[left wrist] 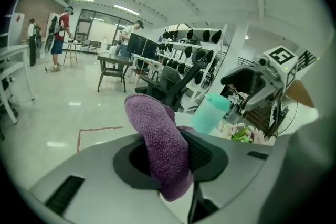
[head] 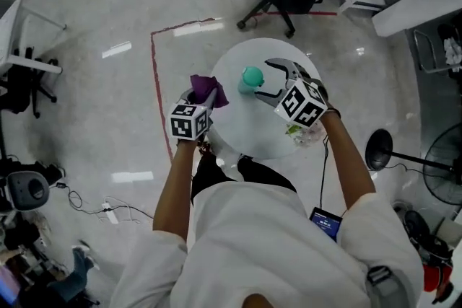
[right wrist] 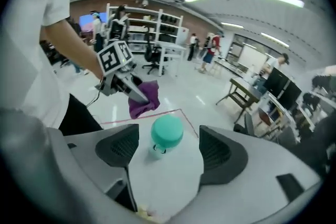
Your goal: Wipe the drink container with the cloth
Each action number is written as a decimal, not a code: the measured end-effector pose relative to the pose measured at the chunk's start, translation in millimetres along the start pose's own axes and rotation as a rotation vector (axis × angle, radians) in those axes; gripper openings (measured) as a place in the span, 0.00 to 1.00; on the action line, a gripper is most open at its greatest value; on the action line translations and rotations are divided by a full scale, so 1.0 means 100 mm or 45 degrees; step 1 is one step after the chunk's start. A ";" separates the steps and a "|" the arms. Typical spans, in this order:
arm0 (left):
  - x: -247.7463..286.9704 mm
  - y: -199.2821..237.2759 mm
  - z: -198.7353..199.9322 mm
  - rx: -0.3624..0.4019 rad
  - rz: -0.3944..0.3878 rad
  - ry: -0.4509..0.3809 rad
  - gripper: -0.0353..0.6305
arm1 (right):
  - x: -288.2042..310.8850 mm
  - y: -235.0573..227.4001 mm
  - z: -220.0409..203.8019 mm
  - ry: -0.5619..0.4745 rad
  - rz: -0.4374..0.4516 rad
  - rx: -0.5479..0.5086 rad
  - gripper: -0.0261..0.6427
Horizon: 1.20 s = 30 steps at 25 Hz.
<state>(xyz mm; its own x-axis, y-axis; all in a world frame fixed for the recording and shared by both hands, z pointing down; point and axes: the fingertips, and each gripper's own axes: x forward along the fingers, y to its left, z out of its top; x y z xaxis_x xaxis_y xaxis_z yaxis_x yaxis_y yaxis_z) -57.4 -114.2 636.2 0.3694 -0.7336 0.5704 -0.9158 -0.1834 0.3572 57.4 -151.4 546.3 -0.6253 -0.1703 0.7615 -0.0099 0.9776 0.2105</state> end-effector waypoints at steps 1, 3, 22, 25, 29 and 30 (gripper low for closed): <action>-0.08 -0.04 0.02 -0.006 0.018 -0.021 0.24 | 0.03 0.03 -0.01 -0.002 0.075 -0.081 0.59; -0.19 -0.16 0.06 -0.011 0.042 -0.054 0.24 | 0.08 0.08 -0.04 0.005 0.213 -0.245 0.60; -0.52 -0.28 -0.12 -0.113 0.145 -0.121 0.24 | 0.56 0.09 -0.32 0.327 0.757 -1.133 0.59; -0.50 -0.24 -0.05 -0.107 0.121 -0.126 0.24 | 0.59 0.12 -0.30 0.329 0.756 -1.138 0.59; -0.43 -0.22 0.07 -0.084 0.071 -0.125 0.24 | 0.61 0.12 -0.29 0.346 0.721 -1.036 0.59; -0.41 -0.22 0.12 -0.075 0.054 -0.126 0.24 | 0.61 0.12 -0.28 0.345 0.705 -0.993 0.59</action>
<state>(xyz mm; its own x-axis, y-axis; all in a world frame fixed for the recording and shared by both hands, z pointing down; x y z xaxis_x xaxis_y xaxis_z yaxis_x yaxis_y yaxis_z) -53.7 -87.7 596.3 0.3106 -0.8016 0.5109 -0.9183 -0.1144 0.3789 40.4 -153.3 612.6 -0.1860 0.1680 0.9681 0.8062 0.5893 0.0526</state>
